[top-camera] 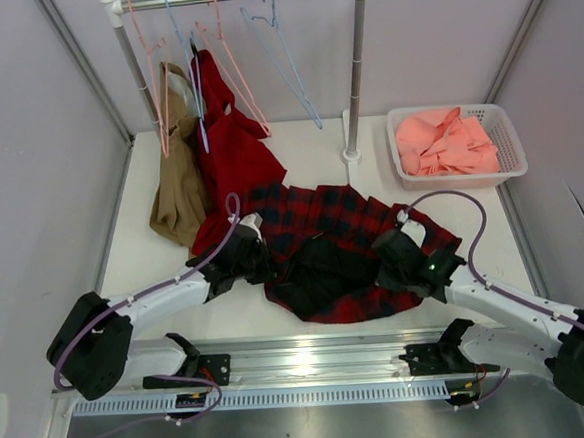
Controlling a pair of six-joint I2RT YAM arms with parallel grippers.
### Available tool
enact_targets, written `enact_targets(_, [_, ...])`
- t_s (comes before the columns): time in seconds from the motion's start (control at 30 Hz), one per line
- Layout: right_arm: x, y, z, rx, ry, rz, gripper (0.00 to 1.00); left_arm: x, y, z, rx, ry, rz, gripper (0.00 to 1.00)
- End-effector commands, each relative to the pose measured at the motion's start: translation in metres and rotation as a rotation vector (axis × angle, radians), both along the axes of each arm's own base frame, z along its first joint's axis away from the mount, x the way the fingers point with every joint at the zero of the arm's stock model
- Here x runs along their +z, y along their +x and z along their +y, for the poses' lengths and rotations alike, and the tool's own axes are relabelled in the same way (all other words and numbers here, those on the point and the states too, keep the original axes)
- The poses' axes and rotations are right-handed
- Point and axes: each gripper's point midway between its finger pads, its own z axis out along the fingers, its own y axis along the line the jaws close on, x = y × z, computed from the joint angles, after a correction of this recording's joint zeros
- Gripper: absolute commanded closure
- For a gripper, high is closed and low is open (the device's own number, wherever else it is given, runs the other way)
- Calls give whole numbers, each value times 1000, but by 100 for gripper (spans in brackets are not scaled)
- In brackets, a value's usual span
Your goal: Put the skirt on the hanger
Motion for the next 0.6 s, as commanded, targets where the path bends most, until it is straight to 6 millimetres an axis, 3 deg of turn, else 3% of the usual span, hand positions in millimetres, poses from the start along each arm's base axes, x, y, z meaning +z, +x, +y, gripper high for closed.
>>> enact_targets(0.0, [54,79,12,-41,51,-317,100,8,15,-1,45,-67,-10,94])
enact_targets(0.07, [63,94,13,-20,77,-368,100,8,20,6,65,-63,-13,94])
enact_targets(0.13, [70,97,16,-1,103,-406,100,11,24,9,74,-52,-20,93])
enact_targets(0.23, [66,81,20,56,162,-420,100,12,29,14,97,-36,-31,92])
enact_targets(0.27, [46,69,15,67,156,-393,100,11,30,14,103,-31,-29,91])
enact_targets(0.3, [53,60,14,64,208,-417,100,10,31,13,99,-29,-27,91])
enact_targets(0.37, [23,39,3,59,209,-359,100,6,30,12,88,-23,-18,90])
enact_targets(0.53, [-7,4,-15,-23,293,-286,100,-8,26,14,69,5,-3,79])
enact_targets(0.57, [-12,1,-17,-33,296,-278,96,-9,26,13,64,7,-3,77])
